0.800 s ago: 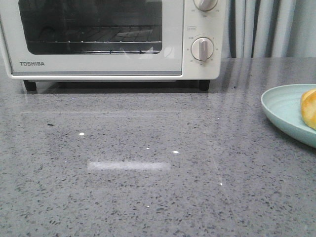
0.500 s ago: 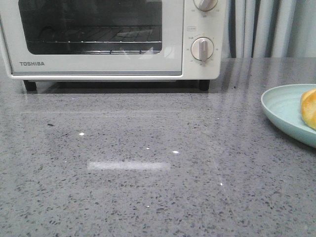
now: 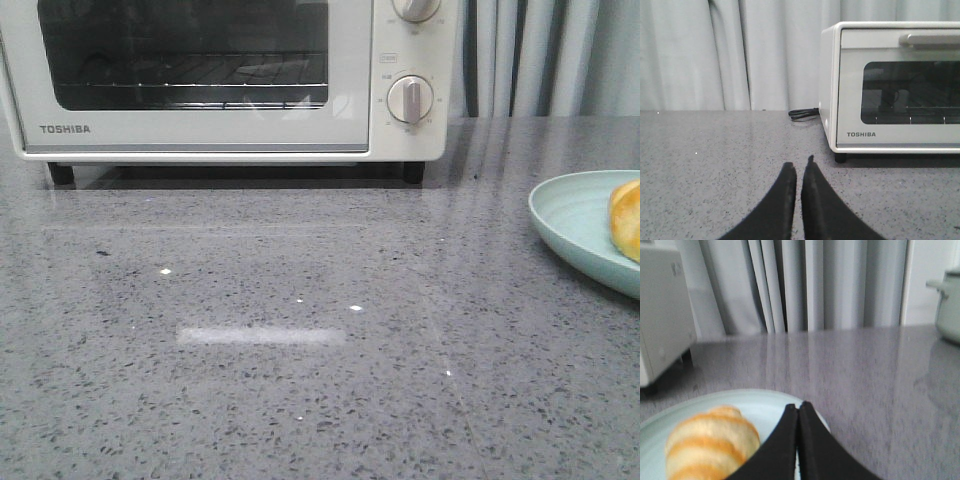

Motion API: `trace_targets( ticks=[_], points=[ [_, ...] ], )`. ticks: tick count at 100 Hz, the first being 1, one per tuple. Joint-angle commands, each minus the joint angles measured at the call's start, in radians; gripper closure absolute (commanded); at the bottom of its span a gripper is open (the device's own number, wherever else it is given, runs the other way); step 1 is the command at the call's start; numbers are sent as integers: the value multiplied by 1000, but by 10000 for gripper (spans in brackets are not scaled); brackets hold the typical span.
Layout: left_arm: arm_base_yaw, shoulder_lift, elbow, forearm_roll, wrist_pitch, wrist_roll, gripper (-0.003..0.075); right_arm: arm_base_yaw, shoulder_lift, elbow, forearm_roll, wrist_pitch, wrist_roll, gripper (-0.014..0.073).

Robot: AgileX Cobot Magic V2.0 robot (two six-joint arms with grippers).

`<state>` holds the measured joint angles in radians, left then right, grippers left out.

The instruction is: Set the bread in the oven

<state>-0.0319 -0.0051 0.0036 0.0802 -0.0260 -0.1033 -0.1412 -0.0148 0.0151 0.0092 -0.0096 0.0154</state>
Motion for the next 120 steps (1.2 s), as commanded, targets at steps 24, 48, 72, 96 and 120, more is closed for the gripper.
trace_targets(
  ticks=[24, 48, 72, 96, 120],
  points=[
    [-8, -30, 25, -205, -336, -117, 740, -3, -17, 9, 124, -263, 46, 638],
    [-8, -30, 21, -215, -480, -164, 740, -3, -17, 9, 155, -295, 166, 638],
    [-8, -30, -40, -91, -367, -240, 644, -3, -17, -71, 142, -200, 254, 585],
    [-8, -3, -236, -30, -109, -257, 200, -3, -17, -245, 94, -4, 254, 144],
    [-8, 74, -448, -30, 90, -234, 249, -3, -10, -400, 44, 125, 237, 125]
  ],
)
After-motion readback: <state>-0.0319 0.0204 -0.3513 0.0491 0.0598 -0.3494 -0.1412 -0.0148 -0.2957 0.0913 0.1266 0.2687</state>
